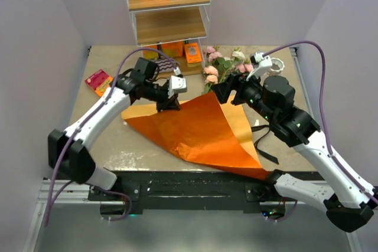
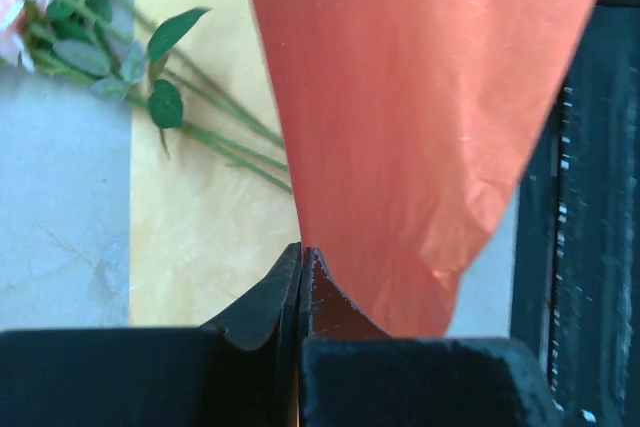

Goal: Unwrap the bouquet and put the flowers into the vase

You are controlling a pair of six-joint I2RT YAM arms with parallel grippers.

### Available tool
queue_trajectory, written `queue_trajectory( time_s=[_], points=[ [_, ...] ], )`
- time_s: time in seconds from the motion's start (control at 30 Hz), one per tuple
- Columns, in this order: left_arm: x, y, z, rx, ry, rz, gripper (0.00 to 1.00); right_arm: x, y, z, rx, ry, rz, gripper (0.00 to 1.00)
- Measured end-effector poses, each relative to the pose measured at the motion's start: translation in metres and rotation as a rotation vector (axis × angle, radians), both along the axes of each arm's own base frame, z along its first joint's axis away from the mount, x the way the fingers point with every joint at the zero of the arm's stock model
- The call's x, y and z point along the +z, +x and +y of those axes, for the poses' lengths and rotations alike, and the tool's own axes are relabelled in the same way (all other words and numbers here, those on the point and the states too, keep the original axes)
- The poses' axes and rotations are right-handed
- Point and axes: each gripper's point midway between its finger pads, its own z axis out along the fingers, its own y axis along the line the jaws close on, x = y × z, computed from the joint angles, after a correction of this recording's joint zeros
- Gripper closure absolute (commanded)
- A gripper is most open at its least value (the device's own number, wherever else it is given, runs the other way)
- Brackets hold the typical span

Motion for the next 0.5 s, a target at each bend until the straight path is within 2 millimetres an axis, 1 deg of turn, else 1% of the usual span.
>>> queue_trajectory(
  time_s=[0.13, 0.2, 0.23, 0.27, 0.37, 0.5],
  points=[
    [0.033, -0.048, 0.010, -0.099, -0.070, -0.097, 1.00, -0.002, 0.007, -0.001, -0.026, -0.021, 0.007, 0.21],
    [0.045, -0.070, 0.014, -0.172, -0.089, -0.132, 1.00, -0.002, 0.008, -0.001, -0.029, -0.024, 0.009, 0.21],
    [0.048, -0.081, 0.015, -0.213, -0.094, -0.143, 1.00, -0.003, 0.009, 0.000, -0.028, -0.026, 0.011, 0.21],
    [0.048, -0.091, 0.018, -0.273, -0.095, -0.165, 1.00, -0.004, 0.009, 0.000, -0.029, -0.028, 0.015, 0.21],
    [0.038, -0.120, 0.029, -0.406, -0.083, -0.183, 1.00, -0.007, 0.010, 0.001, -0.028, -0.031, 0.020, 0.21],
    [0.021, -0.144, 0.043, -0.498, -0.054, -0.213, 0.98, -0.016, 0.011, 0.002, -0.028, -0.044, 0.037, 0.21]
  ],
)
